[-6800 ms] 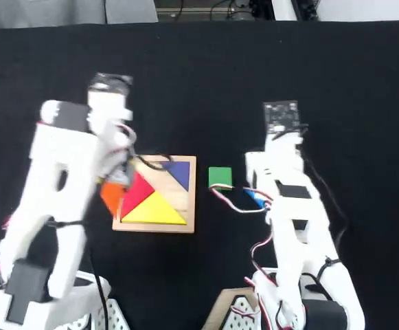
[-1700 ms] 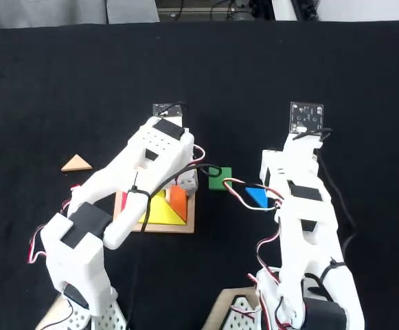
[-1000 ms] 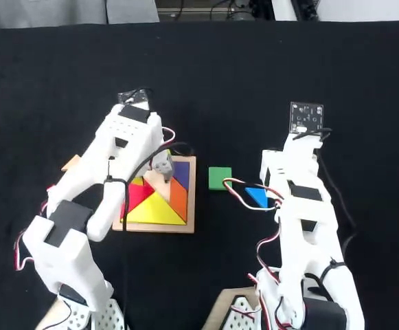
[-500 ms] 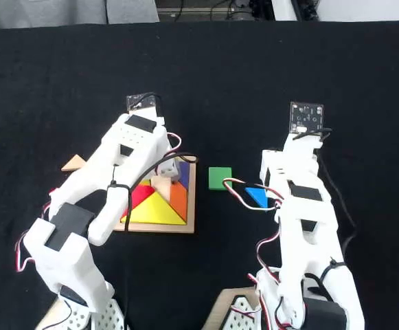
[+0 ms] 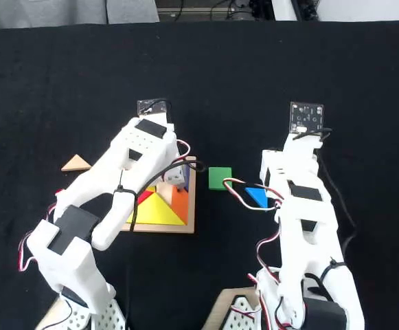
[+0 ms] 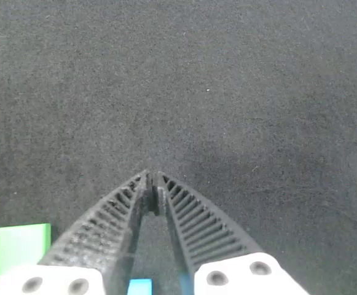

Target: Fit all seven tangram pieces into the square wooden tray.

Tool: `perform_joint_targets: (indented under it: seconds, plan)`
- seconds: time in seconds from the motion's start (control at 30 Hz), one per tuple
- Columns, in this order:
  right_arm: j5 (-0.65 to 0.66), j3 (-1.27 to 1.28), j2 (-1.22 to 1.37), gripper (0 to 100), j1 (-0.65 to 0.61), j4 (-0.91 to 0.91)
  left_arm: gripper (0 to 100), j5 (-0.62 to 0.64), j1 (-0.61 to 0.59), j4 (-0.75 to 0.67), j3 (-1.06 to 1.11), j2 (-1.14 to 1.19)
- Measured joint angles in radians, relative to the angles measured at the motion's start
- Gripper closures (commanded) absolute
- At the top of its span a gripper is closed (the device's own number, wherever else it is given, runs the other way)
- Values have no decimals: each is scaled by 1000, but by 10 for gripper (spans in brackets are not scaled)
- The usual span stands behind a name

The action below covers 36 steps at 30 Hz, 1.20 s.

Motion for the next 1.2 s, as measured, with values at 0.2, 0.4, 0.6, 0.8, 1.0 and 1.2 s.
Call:
perform_joint_targets:
  seconds: [0.2,0.4,0.6,0.8,1.0,1.2]
  plan:
    - [0,0,0,987,0,0,784,-3,-12,203,-107,-114]
    - [0,0,0,987,0,0,784,-25,-161,462,-221,-370]
    - [11,0,0,986,-2,0,784,-282,-400,494,-157,-647]
    - [78,0,0,986,-63,0,784,-551,-678,436,66,-868]
    - [114,17,0,986,-133,0,784,-672,-927,152,404,-1017]
    - [224,11,0,986,-218,138,784,-614,-987,-229,796,-1085]
